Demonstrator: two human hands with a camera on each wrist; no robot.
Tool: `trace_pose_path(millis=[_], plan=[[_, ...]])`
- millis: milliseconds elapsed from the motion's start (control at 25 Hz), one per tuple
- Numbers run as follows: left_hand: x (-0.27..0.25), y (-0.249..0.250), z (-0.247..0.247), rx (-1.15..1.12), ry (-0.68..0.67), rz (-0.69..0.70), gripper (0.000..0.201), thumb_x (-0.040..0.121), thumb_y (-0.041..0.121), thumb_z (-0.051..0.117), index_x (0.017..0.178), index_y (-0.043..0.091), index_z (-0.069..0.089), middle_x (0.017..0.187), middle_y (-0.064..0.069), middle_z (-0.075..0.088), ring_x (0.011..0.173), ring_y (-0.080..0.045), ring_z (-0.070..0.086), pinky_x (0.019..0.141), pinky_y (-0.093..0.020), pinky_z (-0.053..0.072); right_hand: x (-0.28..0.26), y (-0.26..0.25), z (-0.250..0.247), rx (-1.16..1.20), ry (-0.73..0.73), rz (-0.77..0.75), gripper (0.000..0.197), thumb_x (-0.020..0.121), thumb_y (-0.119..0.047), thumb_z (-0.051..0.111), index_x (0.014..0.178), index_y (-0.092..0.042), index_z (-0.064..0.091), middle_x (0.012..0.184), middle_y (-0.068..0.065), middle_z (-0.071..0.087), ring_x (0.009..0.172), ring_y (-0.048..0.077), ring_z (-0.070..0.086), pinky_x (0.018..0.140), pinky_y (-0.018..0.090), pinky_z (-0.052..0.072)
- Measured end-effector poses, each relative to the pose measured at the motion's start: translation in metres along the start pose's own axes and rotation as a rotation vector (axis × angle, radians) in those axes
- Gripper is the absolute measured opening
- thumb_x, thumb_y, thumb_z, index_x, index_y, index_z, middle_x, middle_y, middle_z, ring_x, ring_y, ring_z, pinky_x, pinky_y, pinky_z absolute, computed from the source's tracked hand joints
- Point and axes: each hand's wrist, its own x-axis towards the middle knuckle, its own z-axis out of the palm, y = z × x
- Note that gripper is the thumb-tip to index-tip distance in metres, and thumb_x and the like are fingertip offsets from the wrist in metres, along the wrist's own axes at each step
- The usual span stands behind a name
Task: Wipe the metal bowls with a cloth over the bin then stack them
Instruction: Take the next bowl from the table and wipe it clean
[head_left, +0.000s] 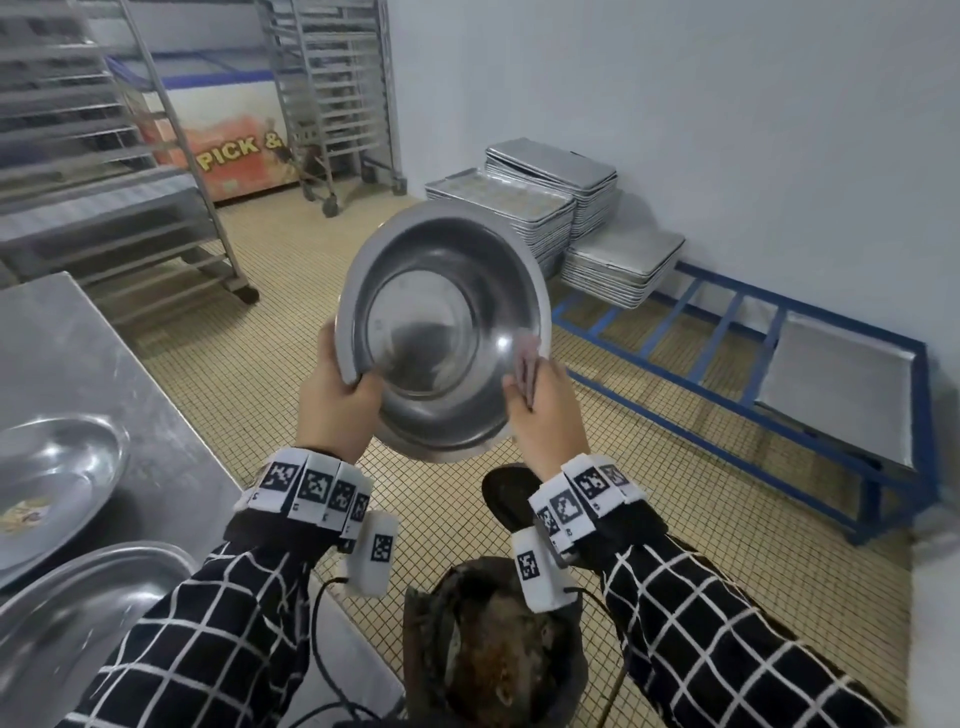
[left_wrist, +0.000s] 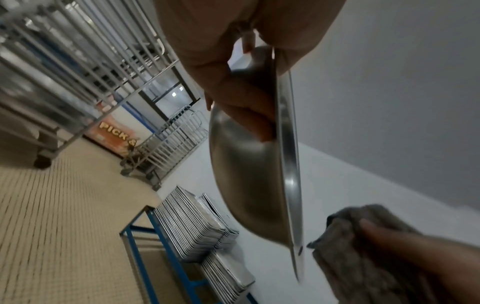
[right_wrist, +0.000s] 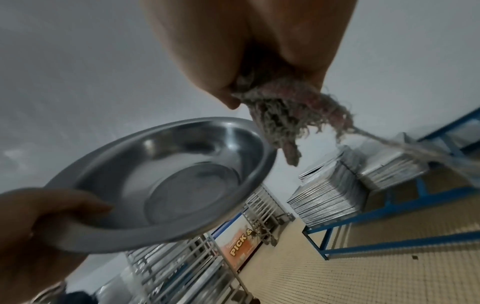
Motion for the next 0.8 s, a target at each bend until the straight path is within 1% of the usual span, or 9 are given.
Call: trace_pose_path(millis=[80,120,200,240,360,480,560,720,800], plan=[[-0.002,0.002,0.003,0.010,-0.016,0.037,0.048,0.092,0.007,0.053,0.136,0.023,0.041,0.088,0.015,0.057,0.074,0.008,0.057,0.058,-0.006,0.041,-0.013,-0.015,0.014,-0.016,-0.227,-0.157,0.039,0.097,-0.039,0.047,0.126,-0.013,0.048,0.122,0.002,0.052,0.108,0.014,0.055,0.089,0.020,0.049],[-0.003,0.005,0.004,0.014,-0.017,0.057,0.046,0.092,0.007,0.053,0.134,0.021,0.044,0.089,0.017,0.057,0.074,0.011,0.056,0.058,-0.003,0.041,-0.021,-0.020,0.022,-0.035,-0.380,-0.253,0.043,0.098,-0.042,0.042,0.135,-0.019,0.044,0.135,0.002,0.048,0.119,0.016,0.051,0.101,0.031,0.044],[-0.002,0.008,0.002,0.010,-0.044,0.068,0.043,0.092,0.009,0.054,0.133,0.021,0.047,0.089,0.017,0.059,0.077,0.008,0.057,0.062,-0.005,0.043,-0.029,-0.018,0.030,-0.114,-0.596,-0.402,0.052,0.100,-0.048,0.028,0.150,-0.031,0.023,0.157,0.000,0.022,0.140,0.019,0.030,0.113,0.036,0.029],[-0.001,0.009,0.000,-0.010,-0.060,0.059,0.043,0.092,0.009,0.054,0.132,0.021,0.049,0.090,0.016,0.060,0.079,0.005,0.058,0.065,-0.011,0.044,-0.026,-0.011,0.028,-0.196,-0.638,-0.416,0.054,0.100,-0.051,0.020,0.151,-0.034,0.017,0.160,-0.003,0.012,0.143,0.018,0.022,0.114,0.036,0.024],[0.000,0.010,-0.007,-0.054,-0.091,0.042,0.041,0.091,0.006,0.055,0.126,0.026,0.052,0.094,0.016,0.062,0.085,0.001,0.059,0.071,-0.019,0.046,-0.002,0.018,0.011,-0.758,-0.541,-0.466,0.072,0.090,-0.057,-0.004,0.152,-0.026,0.017,0.159,-0.001,0.018,0.147,0.019,0.009,0.119,0.040,0.012],[-0.003,0.011,-0.004,-0.031,-0.098,0.051,0.042,0.090,0.007,0.055,0.128,0.025,0.052,0.094,0.014,0.063,0.082,0.003,0.061,0.071,-0.023,0.048,0.019,0.028,-0.003,-1.074,-0.392,-0.339,0.069,0.096,-0.053,0.007,0.152,-0.015,0.015,0.159,0.005,0.015,0.147,0.023,0.004,0.119,0.041,0.002],[-0.005,0.013,-0.002,-0.017,-0.069,0.044,0.039,0.090,0.007,0.053,0.125,0.024,0.053,0.087,0.015,0.061,0.072,0.005,0.058,0.065,-0.019,0.044,0.011,0.020,-0.001,-1.000,-0.395,-0.310,0.064,0.099,-0.051,0.013,0.152,-0.014,0.017,0.159,0.007,0.017,0.147,0.024,0.008,0.119,0.041,0.003],[-0.006,0.020,-0.007,-0.023,0.021,0.040,0.034,0.088,0.002,0.049,0.112,0.027,0.052,0.078,0.012,0.055,0.064,0.001,0.049,0.051,-0.005,0.039,-0.043,-0.010,0.019,-0.546,-0.425,-0.416,0.059,0.098,-0.049,0.011,0.146,-0.022,0.034,0.147,0.002,0.042,0.135,0.022,0.037,0.113,0.041,0.026],[-0.006,0.021,-0.009,-0.053,0.031,0.036,0.034,0.087,0.002,0.049,0.108,0.028,0.052,0.078,0.012,0.056,0.064,0.002,0.050,0.051,-0.005,0.040,-0.053,-0.009,0.021,-0.584,-0.386,-0.389,0.067,0.095,-0.053,0.002,0.148,-0.021,0.028,0.152,0.001,0.035,0.141,0.021,0.029,0.117,0.041,0.021]])
